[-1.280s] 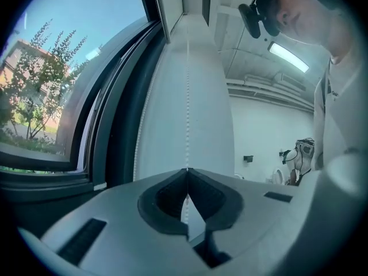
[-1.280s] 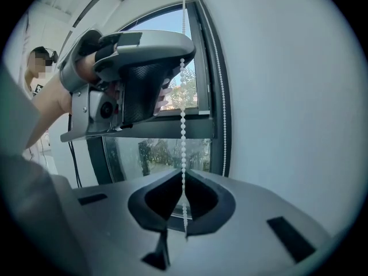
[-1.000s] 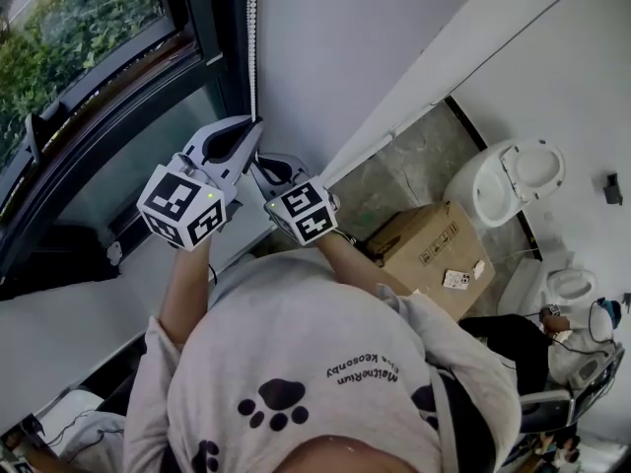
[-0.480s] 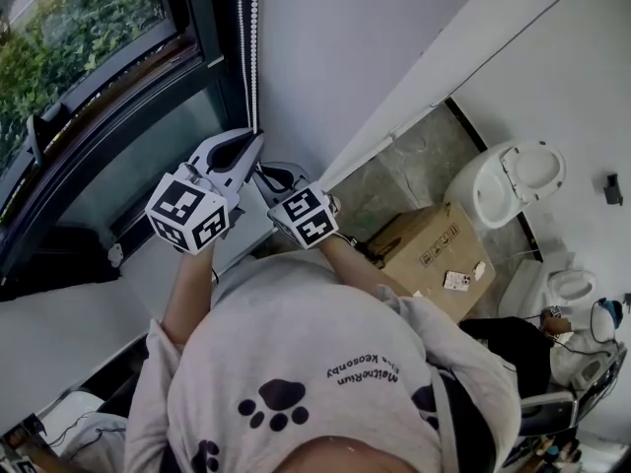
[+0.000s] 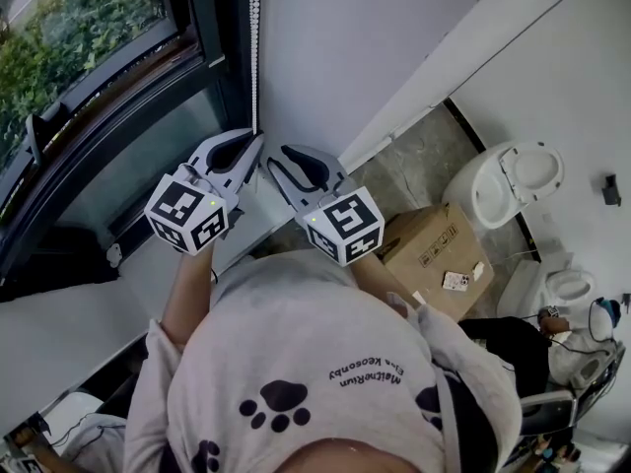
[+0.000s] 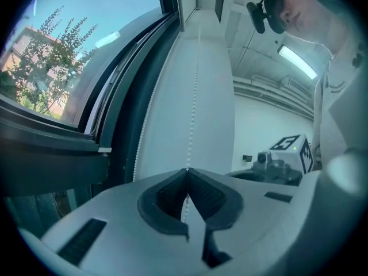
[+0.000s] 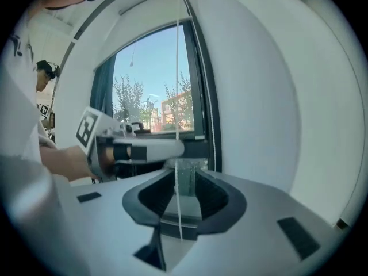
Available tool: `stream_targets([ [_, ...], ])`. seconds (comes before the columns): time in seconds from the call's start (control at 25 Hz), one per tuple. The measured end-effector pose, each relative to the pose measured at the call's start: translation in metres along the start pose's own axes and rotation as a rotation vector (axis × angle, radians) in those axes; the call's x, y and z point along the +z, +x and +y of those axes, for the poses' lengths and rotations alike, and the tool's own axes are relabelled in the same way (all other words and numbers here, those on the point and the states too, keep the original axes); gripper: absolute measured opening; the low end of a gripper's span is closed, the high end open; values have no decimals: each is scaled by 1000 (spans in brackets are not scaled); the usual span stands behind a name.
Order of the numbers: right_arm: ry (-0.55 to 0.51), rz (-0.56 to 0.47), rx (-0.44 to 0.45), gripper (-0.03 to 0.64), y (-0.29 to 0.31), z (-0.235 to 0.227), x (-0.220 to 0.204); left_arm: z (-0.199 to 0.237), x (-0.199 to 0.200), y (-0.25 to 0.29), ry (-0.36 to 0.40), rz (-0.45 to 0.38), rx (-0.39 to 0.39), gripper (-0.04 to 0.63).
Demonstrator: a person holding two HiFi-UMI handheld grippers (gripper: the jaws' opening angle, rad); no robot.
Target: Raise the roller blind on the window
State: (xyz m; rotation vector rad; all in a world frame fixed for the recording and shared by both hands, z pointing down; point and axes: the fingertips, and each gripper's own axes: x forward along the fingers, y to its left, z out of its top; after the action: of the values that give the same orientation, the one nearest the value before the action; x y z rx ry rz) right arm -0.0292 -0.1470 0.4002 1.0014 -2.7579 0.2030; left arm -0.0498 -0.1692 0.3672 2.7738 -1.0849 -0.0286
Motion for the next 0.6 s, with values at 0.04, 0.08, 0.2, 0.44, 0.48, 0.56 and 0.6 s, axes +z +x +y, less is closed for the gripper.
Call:
stream_targets([
  [0.04,-6,-29,-3,107,-4,0,14,0,0,0,1,-1,-1,11],
  [0.08,-11,-59,-5,107,-8,0,28,-1,0,0,2,-1,-1,11],
  [0.2,-35,-140,-14,107,-16,0,67,-2,-1,1,3,-4,-2,11],
  [0.44,-107,-261,-5,106,-15,5,136,-2,-1,-1,6,-8,6,11],
  [0.48,-113,-277,-1,106,-14,6,146,-3,-1,-1,6,-8,6,11],
  [0.56,-123,-305,7,106,-11,7,164,-4,-1,-1,8,-7,8,11],
  [0.6,-128,-315,13,106,-10,8,171,-4,-2,-1,8,-7,8,11],
])
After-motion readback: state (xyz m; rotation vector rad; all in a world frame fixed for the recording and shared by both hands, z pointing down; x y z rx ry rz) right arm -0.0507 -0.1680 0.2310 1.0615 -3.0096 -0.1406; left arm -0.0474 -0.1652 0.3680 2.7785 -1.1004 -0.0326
